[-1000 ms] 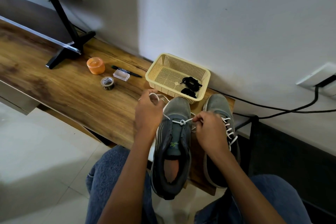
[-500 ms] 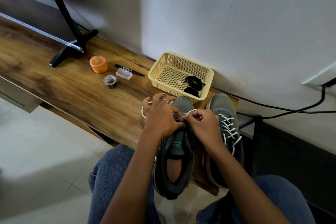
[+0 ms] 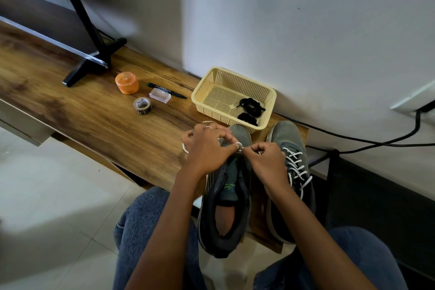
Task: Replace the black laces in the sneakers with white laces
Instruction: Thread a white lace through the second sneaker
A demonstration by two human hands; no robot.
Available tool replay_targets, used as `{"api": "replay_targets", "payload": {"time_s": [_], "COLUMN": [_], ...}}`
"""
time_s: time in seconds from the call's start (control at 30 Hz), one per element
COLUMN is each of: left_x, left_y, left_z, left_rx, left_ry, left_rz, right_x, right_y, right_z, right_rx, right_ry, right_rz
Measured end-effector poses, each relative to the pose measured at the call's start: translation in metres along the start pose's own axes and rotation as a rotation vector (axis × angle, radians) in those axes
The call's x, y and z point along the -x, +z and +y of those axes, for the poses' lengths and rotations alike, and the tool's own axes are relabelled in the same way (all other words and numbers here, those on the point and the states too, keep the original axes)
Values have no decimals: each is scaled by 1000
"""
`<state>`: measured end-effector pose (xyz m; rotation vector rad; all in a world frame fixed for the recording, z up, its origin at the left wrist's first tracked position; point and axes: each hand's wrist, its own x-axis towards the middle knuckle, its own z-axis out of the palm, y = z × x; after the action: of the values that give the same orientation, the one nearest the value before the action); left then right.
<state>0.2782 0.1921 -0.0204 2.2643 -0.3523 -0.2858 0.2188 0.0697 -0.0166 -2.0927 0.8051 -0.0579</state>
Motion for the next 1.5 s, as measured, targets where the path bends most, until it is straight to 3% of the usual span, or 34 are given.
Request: {"api": "replay_targets", "payload": {"time_s": [0.17,0.27,0.47,0.6,0.77,0.97,1.23,1.33,1.5], "left_x": [0,1,1,4,1,1,3,3,2], "left_y": [-2,-6,-4,-2,3,-1,-3,-1,0], "left_z": [10,14,8,6,1,0,2,2,0], "left_rx": [541,672,601,544,367,405,457,467,462], "left_ry": [-181,-223,-174,-152,34,23,-26,-18,-30], "left_rz": [-135,-237,-240,-278,-222,-243,-209,-202,-257], "right_x": [4,2,1,0,3,4,-3,-8,-14], "right_y": [1,-2,-6,-15,-24,-20,-21,-16,-12], "right_z": [-6,-8,-10,-11,-24,-24,-30,-33,-40], "right_rx": [-41,-4,31,-37,-80,-209,-41,-14,-135], "right_ry": [4,-27,-220,-213,-215,-138,-275,-230,-4], "right_rz": [-21,-28,-40,26,-15,-12,-8,-40,-187]}}
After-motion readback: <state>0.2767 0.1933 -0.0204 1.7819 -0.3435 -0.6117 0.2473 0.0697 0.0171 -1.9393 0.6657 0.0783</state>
